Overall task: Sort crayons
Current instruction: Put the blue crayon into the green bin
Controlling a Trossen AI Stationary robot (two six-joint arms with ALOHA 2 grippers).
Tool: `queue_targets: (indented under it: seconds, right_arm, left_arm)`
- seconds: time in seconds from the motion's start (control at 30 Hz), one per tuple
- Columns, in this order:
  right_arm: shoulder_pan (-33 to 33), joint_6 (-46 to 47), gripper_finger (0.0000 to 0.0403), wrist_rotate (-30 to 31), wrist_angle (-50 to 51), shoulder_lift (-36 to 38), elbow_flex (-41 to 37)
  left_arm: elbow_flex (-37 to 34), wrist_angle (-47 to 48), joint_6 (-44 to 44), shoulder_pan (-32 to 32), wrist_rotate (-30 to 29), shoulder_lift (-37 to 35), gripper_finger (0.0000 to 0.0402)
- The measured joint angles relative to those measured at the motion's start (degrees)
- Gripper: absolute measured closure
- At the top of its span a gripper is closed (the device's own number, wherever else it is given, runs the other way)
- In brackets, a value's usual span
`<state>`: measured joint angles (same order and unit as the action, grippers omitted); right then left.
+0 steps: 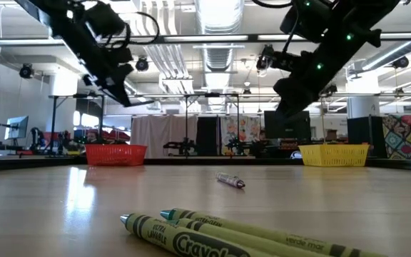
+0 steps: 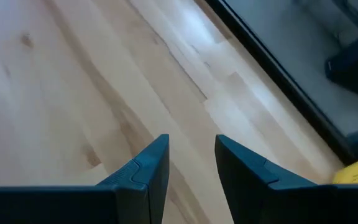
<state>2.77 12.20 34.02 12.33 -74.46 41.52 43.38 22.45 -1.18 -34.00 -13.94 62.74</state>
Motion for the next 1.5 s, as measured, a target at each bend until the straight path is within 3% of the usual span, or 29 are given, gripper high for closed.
queue_targets:
  seconds: [0.13,0.23,0.33,0.5,0.63,0.8,1.0,1.1,1.37,1.5]
  right_arm:
    - [-0.4,-4.32,0.028,-4.08,1.16,0.38,3.2]
    - [-0.86,-4.29,0.028,-5.68,-1.23,0.39,4.24]
    - [-1.4,-6.2,0.028,-5.89,-6.97,0.14,3.8]
    - [-1.39,-6.64,0.028,-7.74,-7.47,-0.86,3.61]
    - [-1.39,-2.88,0.028,-10.21,-7.1,-2.31,3.61]
    - [-1.43,-0.69,0.028,-17.95,-6.65,-3.82,3.58]
    - [-5.16,0.92,0.028,-22.05,-7.34,-4.08,3.54]
    - [-8.93,1.87,0.028,-21.9,-7.29,-3.95,3.8]
    - [-16.98,7.05,0.028,-11.64,-3.88,-3.86,3.96]
    - [-18.6,9.04,0.028,-10.87,-2.53,-3.86,3.85]
  left_arm:
    - [0.0,13.71,-13.5,12.77,-6.49,-3.95,0.0401]
    - [-0.02,26.29,-30.75,23.71,-13.24,-6.37,0.0401]
    - [-0.02,35.24,-49.15,35.69,-16.29,-7.89,0.0401]
    - [-0.02,39.98,-72.02,56.35,-20.84,-6.09,0.0401]
    - [-0.02,41.78,-83.77,66.91,-21.19,-2.38,0.0401]
    - [0.0,43.79,-94.61,73.45,-16.16,2.29,0.0401]
    - [-0.01,44.41,-100.86,76.92,-1.6,7.47,0.0401]
    - [0.33,44.69,-101.39,78.35,1.93,9.33,0.0401]
    - [5.51,47.16,-103.33,79.4,0.48,13.34,0.0402]
    - [8.67,47.11,-102.27,80.92,4.22,17.33,0.0402]
